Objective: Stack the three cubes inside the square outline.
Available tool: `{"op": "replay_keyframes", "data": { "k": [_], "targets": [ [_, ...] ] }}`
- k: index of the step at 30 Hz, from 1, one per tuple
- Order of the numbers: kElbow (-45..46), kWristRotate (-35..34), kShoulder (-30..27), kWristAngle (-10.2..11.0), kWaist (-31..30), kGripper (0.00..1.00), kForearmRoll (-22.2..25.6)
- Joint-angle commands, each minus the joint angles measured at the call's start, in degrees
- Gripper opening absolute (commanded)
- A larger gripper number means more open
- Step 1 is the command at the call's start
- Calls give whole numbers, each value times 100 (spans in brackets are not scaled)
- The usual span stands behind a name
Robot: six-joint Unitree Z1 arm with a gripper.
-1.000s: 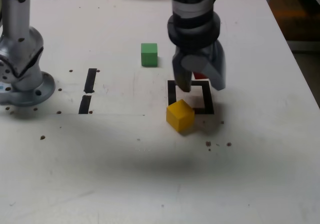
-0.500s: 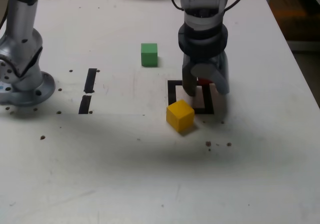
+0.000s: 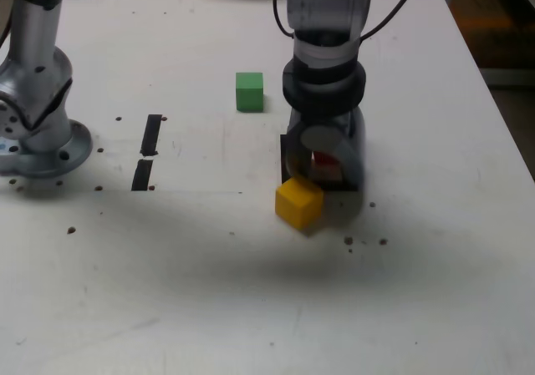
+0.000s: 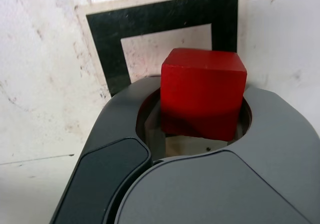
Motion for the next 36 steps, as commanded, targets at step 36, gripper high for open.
{"op": "replay_keyframes", "data": {
  "k": [36],
  "targets": [
    [-170, -803, -39, 680, -367, 21, 719]
  ]
}}
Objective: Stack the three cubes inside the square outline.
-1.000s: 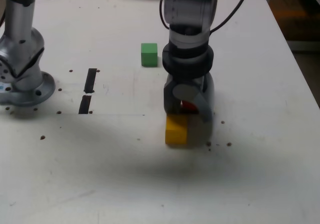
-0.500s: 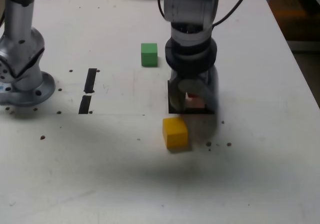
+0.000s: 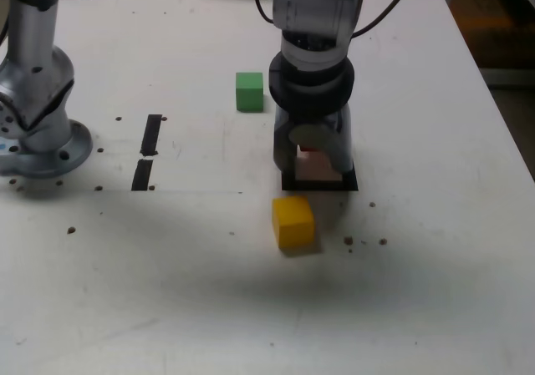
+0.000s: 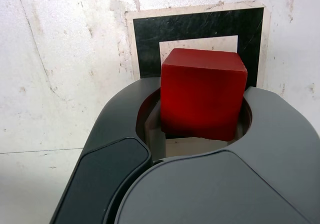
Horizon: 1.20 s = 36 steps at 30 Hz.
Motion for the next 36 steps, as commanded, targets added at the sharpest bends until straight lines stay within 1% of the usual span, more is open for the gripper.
{"op": "replay_keyframes", "data": {
  "k": [1, 5, 9, 14, 20, 27, 30, 36],
  "targets": [
    [-26, -4, 39, -38, -6, 21, -13],
    [-4, -4, 99, -63, -12, 25, -25],
    [33, -4, 172, -67, -12, 34, -30],
    [65, -4, 255, -127, -12, 46, -44],
    [89, -4, 302, -217, -12, 63, -139],
    [143, 14, 298, -247, -12, 81, -282],
    [182, 13, 273, -262, -12, 85, -302],
    [196, -3, 106, -243, -12, 88, -209]
  ]
}}
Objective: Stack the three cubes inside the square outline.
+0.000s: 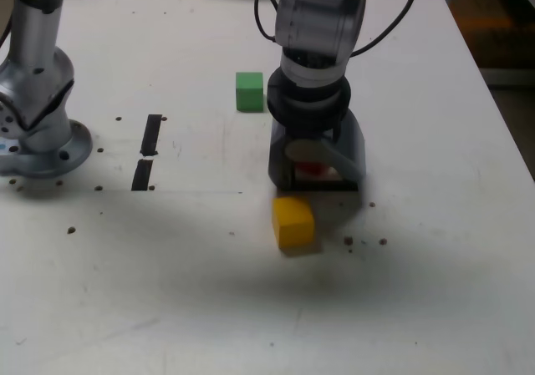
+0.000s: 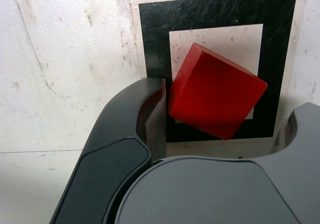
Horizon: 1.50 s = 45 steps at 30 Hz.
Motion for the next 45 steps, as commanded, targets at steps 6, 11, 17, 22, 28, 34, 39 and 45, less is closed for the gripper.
{"op": "replay_keyframes", "data": {
  "k": [6, 11, 17, 22, 28, 34, 39, 45],
  "targets": [
    [-41, 12, -466, 120, -6, 91, 447],
    [-104, 87, -895, 165, -6, 96, 980],
    [-200, 109, -1260, -48, -42, 99, 1361],
    [-375, 58, -1320, -255, -271, 100, 1365],
    [-478, -4, -1139, -564, -503, 99, 1345],
    [-362, -71, -961, -828, -533, 99, 1287],
    [-184, -133, -847, -987, -534, 99, 1083],
    [-65, -140, -659, -1181, -551, 99, 803]
  ]
}}
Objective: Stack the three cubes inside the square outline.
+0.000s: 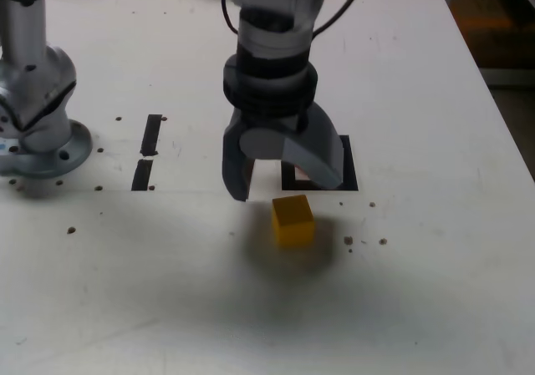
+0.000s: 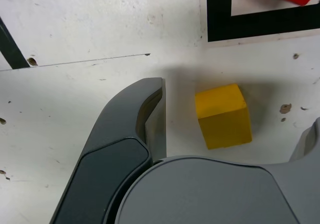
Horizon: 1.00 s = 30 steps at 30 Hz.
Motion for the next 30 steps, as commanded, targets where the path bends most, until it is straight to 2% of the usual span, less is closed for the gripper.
{"op": "replay_keyframes", "data": {
  "k": [1, 14, 18, 22, 28, 30],
  "targets": [
    [9, -7, 100, -56, -34, 99, -91],
    [50, -42, 584, -197, -176, 96, -610],
    [92, -35, 661, -201, -188, 91, -700],
    [129, -50, 689, -156, -188, 75, -690],
    [136, -336, 710, 135, -189, 31, -753],
    [122, -392, 714, 200, -189, 20, -800]
  ]
}}
